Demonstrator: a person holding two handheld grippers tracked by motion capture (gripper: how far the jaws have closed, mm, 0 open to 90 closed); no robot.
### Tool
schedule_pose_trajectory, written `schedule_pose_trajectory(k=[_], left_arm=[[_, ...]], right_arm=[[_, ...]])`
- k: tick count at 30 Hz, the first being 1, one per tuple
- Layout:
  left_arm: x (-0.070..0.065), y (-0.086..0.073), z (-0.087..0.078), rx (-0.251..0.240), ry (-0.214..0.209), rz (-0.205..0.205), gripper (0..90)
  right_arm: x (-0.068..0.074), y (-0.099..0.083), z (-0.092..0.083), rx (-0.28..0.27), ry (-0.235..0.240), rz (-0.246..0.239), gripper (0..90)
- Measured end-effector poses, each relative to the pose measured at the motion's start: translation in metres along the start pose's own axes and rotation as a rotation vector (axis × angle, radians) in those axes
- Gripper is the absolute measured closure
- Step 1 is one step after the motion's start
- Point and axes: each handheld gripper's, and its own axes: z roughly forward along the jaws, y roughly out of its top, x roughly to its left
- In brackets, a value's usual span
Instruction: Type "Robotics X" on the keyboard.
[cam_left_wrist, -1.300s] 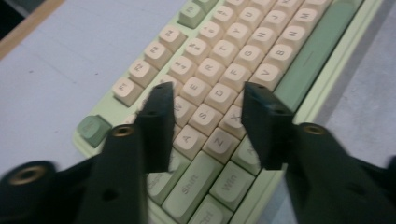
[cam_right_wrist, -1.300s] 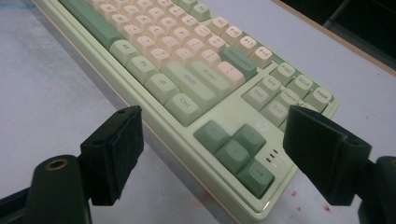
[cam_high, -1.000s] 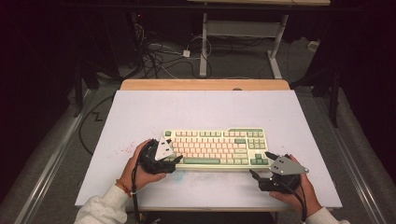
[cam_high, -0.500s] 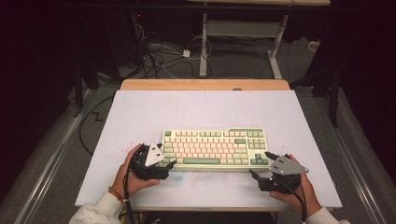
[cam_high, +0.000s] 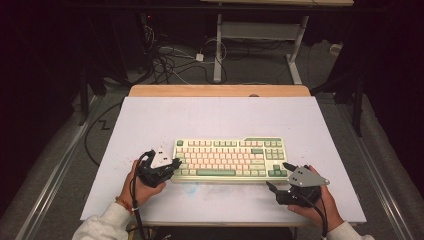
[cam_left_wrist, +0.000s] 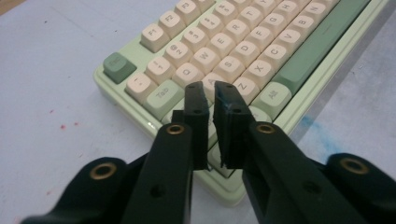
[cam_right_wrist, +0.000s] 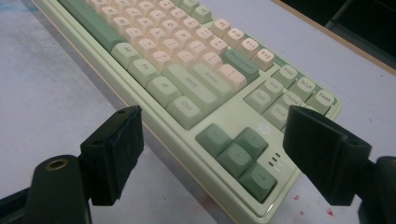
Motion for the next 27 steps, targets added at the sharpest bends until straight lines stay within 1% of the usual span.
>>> schedule_pose_trajectory(k=[3, 5, 7, 9, 12, 14, 20, 23, 25, 27], left_arm=[[0.0, 0.009, 0.005, -0.008, -0.022, 0.003, 87.0], [-0.001, 0.015, 0.009, -0.006, -0.03, 0.007, 87.4], [-0.002, 0.019, 0.013, -0.001, -0.048, 0.004, 87.4], [-0.004, 0.023, 0.019, 0.012, -0.064, 0.012, 87.4], [-0.007, 0.027, 0.027, 0.038, -0.074, 0.031, 87.3], [-0.008, 0.029, 0.031, 0.047, -0.071, 0.038, 87.3], [-0.006, 0.036, 0.038, 0.049, -0.078, 0.035, 87.2], [-0.007, 0.037, 0.041, 0.059, -0.067, 0.045, 87.1], [-0.007, 0.037, 0.044, 0.081, -0.059, 0.053, 87.1], [-0.006, 0.036, 0.047, 0.103, -0.073, 0.047, 87.2]], right_arm=[[0.0, 0.0, 0.0, 0.004, 0.0, 0.001, 20.4], [0.0, -0.001, 0.0, 0.006, 0.001, 0.002, 20.4], [0.0, -0.001, 0.001, 0.007, 0.002, 0.004, 20.5], [0.0, -0.001, 0.001, 0.007, 0.002, 0.002, 20.5], [0.0, -0.001, 0.001, 0.01, 0.0, 0.002, 20.5], [0.001, -0.001, 0.001, 0.011, 0.002, -0.001, 20.5], [0.0, -0.001, 0.0, 0.008, 0.001, -0.001, 20.5], [0.0, -0.002, 0.0, 0.011, 0.001, 0.002, 20.6], [0.001, -0.002, 0.0, 0.013, 0.001, 0.002, 20.6], [0.001, -0.001, 0.0, 0.013, 0.005, -0.009, 20.7]])
